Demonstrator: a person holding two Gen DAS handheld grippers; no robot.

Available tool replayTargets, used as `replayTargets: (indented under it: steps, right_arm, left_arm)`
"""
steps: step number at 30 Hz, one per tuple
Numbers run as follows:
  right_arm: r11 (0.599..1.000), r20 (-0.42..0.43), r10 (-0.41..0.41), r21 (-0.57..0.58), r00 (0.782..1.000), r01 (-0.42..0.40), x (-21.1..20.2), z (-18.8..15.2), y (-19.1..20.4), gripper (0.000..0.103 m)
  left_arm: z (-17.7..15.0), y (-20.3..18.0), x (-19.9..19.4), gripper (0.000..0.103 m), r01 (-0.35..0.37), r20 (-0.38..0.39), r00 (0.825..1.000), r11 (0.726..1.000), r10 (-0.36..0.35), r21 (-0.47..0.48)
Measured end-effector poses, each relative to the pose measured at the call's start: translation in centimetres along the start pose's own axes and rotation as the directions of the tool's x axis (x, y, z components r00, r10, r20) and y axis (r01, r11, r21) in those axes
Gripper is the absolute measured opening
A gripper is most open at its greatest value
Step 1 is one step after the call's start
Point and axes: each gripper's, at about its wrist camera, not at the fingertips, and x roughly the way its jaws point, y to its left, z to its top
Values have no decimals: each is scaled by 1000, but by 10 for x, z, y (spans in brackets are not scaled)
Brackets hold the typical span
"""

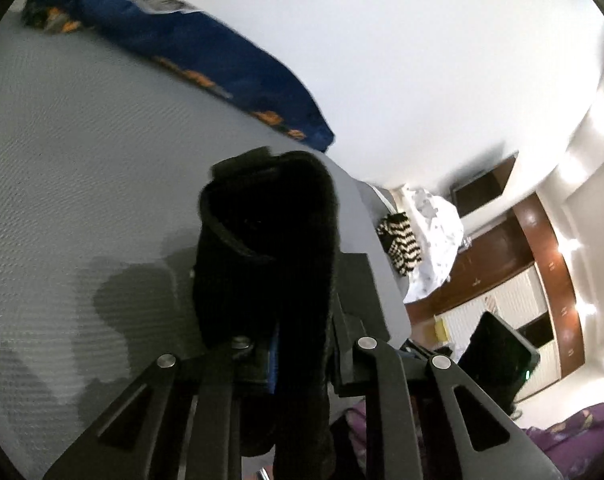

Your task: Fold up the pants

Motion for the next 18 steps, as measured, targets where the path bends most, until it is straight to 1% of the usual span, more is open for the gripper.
replayTargets:
  steps: [1,3,7,8,10,12,14,17,18]
  right_arm:
    - [999,23,-24,-40,999,25,-6,-2,5,97]
    - [994,53,-60,-85,997,64,-13,-6,9,101]
    - [989,106,-93,-106,990,104,-21,-10,14,103]
    - [986,125,-114,-105,986,127,-22,-11,15,103]
    - [975,164,-185,-96,969,202,-23,-14,19,103]
    - [963,189,-241,-78,952,259,-18,-14,21,103]
    - [951,200,-294,-42,935,308,-14,-13,18,103]
    - [942,221,-326,-10,919,337,-7,-11,11,103]
    - [945,223,-316,-7,922,326,-7,-11,8,99]
  left_arm:
    - [1,-16,5,19,-4,-14,1000,1000,4,26]
    - [4,-37,19,19,-10,-38,999,998,12,54]
    - [6,-72,52,19,-26,-109,993,996,36,87]
    - [6,-77,57,19,-27,-122,992,996,37,87]
    - [6,-91,71,19,-31,-151,987,995,46,99]
    - [7,-107,90,19,-40,-189,980,991,64,128]
    - [5,-116,105,19,-40,-235,970,991,69,127]
    - [2,-124,118,19,-52,-285,955,991,87,126]
    - [3,-125,119,19,-61,-290,953,991,94,122]
